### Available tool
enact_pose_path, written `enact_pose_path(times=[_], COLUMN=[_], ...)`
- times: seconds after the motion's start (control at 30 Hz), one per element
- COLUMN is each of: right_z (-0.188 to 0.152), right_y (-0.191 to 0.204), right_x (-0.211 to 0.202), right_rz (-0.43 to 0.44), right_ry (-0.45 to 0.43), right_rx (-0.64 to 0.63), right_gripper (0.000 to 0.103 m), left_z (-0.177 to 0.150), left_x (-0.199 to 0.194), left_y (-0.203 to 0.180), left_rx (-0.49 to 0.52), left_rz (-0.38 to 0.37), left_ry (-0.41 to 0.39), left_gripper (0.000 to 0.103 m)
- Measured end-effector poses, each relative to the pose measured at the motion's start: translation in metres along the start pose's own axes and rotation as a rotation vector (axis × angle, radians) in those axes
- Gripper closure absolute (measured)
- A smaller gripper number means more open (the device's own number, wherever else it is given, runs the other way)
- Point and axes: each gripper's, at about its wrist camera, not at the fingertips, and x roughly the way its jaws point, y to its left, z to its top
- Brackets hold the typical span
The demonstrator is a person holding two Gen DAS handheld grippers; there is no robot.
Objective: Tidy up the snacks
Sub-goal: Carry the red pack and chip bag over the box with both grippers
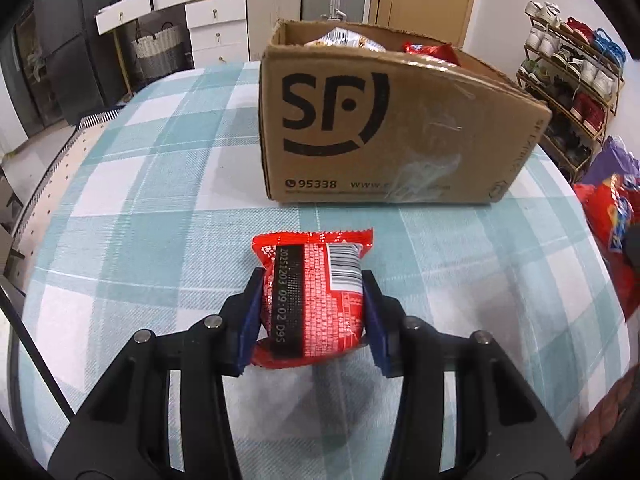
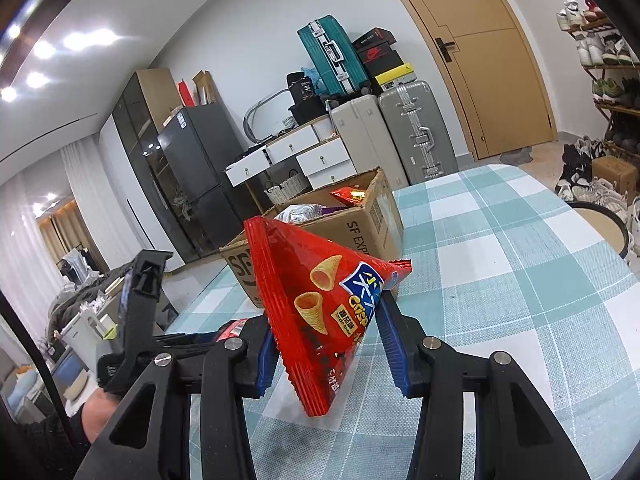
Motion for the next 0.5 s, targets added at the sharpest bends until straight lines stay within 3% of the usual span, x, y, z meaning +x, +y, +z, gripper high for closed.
enact_pose_path(times=[0.33,0.43,0.5], right_z=[-0.002,-0.003,-0.006], right_y=[-0.002,0.007,0.011], right_x=[-0.002,0.0,0.001], right_rz=[0.021,0.03,0.086], right_ry=[-0.008,0.023,0.065], right_rx=[-0.002,-0.048,-0.041], right_gripper=[0.057,0.057,0.057], left_z=[-0.011,-0.011,-0.012], left_x=[-0.062,-0.083,-0.097], left_y=[-0.005,-0.008,-0.011], left_rx=[0.006,0.002,-0.001], left_rz=[-0.029,-0.054,-0.077], left_ry=[-0.09,-0.118,-0.141], left_gripper=[0.061,0.061,0.061])
